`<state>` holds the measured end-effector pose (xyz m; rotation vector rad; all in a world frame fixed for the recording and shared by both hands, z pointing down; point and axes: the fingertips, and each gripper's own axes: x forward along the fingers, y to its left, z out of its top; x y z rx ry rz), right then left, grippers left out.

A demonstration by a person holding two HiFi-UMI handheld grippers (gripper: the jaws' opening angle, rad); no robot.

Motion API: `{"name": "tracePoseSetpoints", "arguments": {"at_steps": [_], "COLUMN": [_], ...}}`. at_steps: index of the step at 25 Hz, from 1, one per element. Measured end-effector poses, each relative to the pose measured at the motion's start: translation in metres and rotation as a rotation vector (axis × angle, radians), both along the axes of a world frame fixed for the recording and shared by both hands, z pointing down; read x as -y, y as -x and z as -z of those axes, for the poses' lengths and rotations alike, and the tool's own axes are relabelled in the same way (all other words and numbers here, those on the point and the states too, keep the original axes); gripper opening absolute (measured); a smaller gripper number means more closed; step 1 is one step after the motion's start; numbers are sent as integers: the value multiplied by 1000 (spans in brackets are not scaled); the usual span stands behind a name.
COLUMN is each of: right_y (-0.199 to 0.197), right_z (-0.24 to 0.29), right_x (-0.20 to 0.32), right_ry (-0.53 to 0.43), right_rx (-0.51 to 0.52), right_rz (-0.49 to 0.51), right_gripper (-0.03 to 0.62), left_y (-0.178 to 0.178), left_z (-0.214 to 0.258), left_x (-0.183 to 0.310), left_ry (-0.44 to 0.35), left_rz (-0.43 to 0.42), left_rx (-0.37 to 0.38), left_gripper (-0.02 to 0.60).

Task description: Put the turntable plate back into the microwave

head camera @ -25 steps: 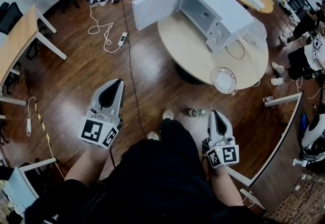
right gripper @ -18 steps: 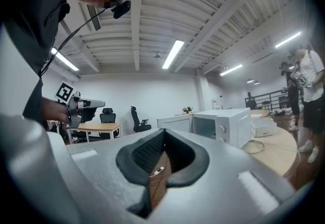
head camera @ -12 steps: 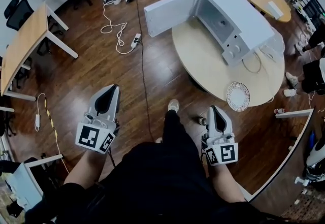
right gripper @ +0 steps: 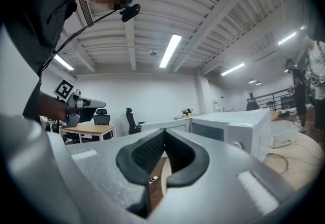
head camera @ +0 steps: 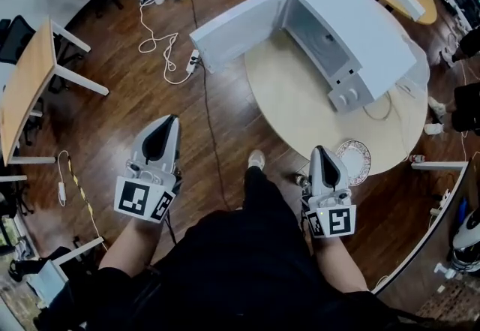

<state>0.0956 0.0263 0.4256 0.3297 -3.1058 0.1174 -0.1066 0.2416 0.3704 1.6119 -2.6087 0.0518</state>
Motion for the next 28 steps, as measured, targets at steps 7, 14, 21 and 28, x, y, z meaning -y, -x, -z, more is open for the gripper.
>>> {"name": "tracePoseSetpoints", "arguments": {"at_steps": [7,14,21,28], "right_y": [35,73,95,98], "right_z": [-13,-10,16,2], "right_x": [51,80,107,120], "right_ry": [53,43,2,0], "right_rx": [-32,-23,-14,-43], "right_rz": [-40,-53,-53,-115], "right_gripper": [2,2,2,2], "left_y": [44,87,111,110], "left_z": [6,15,29,21], "left_x": [71,114,149,200], "left_ry": [12,-16,-59,-59], "left_rz": [-43,-70,-91,-232], "left_rx": [18,36,42,13], "left_gripper": [4,4,5,5]}}
